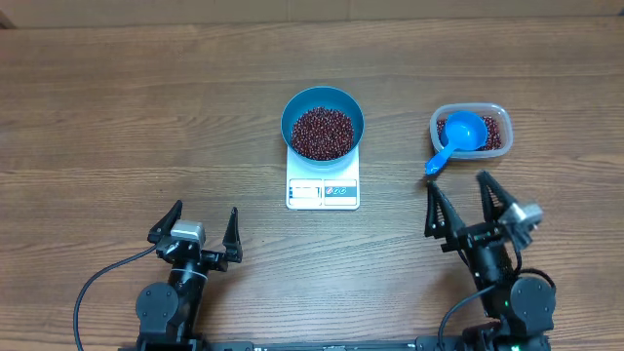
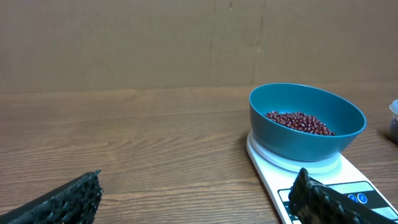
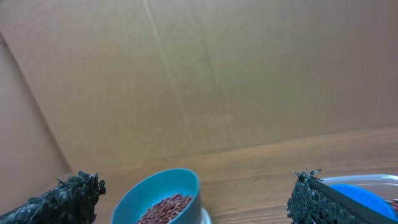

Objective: Scoop item into bowl and weigh 150g on scale

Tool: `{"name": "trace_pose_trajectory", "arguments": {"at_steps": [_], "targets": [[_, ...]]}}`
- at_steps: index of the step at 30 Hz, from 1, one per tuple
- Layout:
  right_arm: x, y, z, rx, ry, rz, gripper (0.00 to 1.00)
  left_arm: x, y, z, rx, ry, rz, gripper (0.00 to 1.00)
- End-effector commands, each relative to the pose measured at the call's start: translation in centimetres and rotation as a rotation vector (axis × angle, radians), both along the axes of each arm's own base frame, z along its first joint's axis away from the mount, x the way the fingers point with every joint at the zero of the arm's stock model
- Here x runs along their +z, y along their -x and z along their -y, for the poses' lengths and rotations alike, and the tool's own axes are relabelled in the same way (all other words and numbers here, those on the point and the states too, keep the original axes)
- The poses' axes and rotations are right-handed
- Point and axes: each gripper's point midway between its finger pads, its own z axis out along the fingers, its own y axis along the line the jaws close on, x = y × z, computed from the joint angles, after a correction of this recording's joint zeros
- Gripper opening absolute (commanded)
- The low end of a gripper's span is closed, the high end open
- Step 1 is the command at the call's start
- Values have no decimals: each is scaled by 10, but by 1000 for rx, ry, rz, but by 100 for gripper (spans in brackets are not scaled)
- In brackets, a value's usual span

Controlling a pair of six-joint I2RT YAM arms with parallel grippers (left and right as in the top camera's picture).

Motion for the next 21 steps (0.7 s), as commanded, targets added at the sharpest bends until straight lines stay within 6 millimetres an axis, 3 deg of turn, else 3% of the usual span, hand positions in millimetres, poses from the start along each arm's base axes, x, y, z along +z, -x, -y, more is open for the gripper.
{"name": "trace_pose_trajectory", "arguments": {"at_steps": [1,5,14,21], "targets": [[-9,6,2,2,56,34,100,0,0,-3,15,-23,8,100],[-25,9,6,-8,73,27,100,0,0,-3,14,-23,8,100],[-73,4,14,-39,101,-164,100,0,0,-3,14,-23,8,100],[-72,2,27,-104,148,-156,100,0,0,-3,15,-23,8,100]]}}
